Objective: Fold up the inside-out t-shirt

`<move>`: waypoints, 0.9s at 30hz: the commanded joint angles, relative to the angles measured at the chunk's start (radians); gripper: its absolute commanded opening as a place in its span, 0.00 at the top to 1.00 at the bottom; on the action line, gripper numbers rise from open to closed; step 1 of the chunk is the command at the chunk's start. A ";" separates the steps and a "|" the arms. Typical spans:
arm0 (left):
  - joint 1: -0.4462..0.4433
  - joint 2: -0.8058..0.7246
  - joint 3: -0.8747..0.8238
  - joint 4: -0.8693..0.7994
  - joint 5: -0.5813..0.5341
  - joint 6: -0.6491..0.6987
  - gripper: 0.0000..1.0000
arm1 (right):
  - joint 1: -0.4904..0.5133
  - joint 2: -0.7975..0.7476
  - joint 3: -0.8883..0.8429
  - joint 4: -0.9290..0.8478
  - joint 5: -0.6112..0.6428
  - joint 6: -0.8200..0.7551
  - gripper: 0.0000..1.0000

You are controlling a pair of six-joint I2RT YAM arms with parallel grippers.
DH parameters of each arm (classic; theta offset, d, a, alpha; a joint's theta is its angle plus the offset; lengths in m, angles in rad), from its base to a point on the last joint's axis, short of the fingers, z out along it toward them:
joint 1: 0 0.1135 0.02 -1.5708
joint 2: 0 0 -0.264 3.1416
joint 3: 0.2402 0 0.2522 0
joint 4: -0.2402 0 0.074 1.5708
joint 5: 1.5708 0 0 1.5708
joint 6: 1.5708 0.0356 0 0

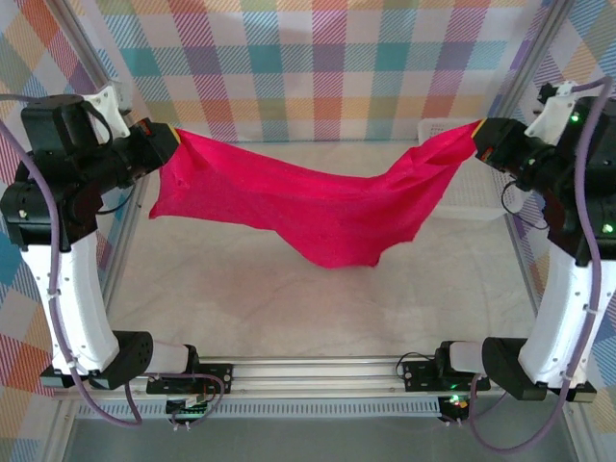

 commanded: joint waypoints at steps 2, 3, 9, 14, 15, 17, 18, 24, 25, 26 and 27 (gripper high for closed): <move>0.021 0.039 -0.077 0.074 0.024 0.008 1.00 | 0.000 0.113 0.014 0.038 -0.003 -0.002 1.00; 0.028 0.062 -0.114 0.092 0.019 0.003 1.00 | 0.001 0.142 -0.001 0.057 0.006 -0.004 1.00; 0.087 0.451 -0.109 0.129 -0.088 -0.047 1.00 | 0.054 0.460 0.038 0.107 0.102 -0.019 1.00; 0.086 0.818 0.199 0.011 -0.131 -0.072 0.61 | 0.155 0.786 0.322 0.003 0.267 -0.051 0.69; 0.080 0.853 0.239 -0.025 -0.153 -0.070 0.53 | 0.171 0.847 0.394 -0.038 0.278 -0.051 0.58; 0.053 0.844 0.206 -0.066 -0.244 -0.047 0.44 | 0.208 0.923 0.485 -0.106 0.299 -0.058 0.48; 0.032 0.804 0.127 -0.058 -0.295 -0.033 0.43 | 0.233 0.933 0.480 -0.123 0.304 -0.069 0.46; -0.085 0.353 -0.681 0.264 -0.351 -0.059 0.46 | 0.428 0.728 -0.091 0.024 0.282 -0.140 0.46; -0.102 0.280 -0.802 0.313 -0.338 -0.067 0.46 | 0.464 0.656 -0.252 0.090 0.273 -0.140 0.47; -0.118 0.219 -0.906 0.352 -0.330 -0.076 0.46 | 0.494 0.586 -0.407 0.162 0.256 -0.130 0.47; -0.126 0.176 -0.985 0.381 -0.315 -0.078 0.46 | 0.518 0.527 -0.526 0.219 0.225 -0.120 0.47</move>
